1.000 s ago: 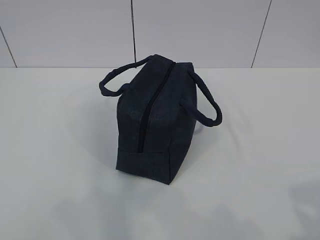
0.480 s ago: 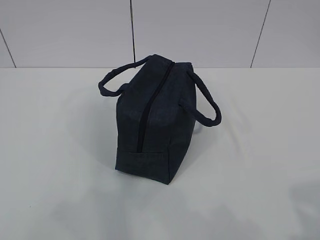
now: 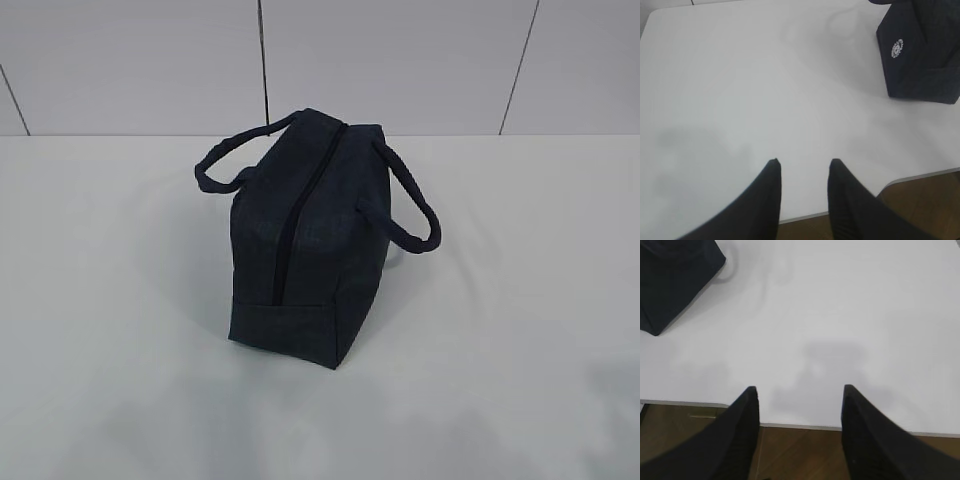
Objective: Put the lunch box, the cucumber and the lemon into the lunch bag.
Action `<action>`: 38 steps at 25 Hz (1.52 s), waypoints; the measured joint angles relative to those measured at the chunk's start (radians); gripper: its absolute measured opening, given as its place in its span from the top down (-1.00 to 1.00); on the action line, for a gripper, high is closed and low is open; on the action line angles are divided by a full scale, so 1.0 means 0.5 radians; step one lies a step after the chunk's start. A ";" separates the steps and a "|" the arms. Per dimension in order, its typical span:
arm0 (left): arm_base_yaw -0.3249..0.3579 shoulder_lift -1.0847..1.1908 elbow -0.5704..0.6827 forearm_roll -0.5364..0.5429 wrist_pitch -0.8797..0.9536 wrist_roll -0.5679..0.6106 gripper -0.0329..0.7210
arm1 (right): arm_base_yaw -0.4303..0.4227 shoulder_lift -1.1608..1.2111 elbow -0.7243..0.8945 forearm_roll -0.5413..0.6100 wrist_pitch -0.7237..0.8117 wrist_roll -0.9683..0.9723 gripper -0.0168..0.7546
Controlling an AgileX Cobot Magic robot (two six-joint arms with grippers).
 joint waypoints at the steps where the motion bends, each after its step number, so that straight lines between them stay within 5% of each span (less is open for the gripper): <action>1: 0.000 0.000 0.000 -0.005 0.000 0.000 0.31 | -0.017 0.000 0.000 0.000 0.000 0.000 -0.07; 38: 0.000 0.000 0.000 0.017 0.000 0.000 0.31 | -0.027 0.000 0.000 0.000 0.000 0.000 -0.07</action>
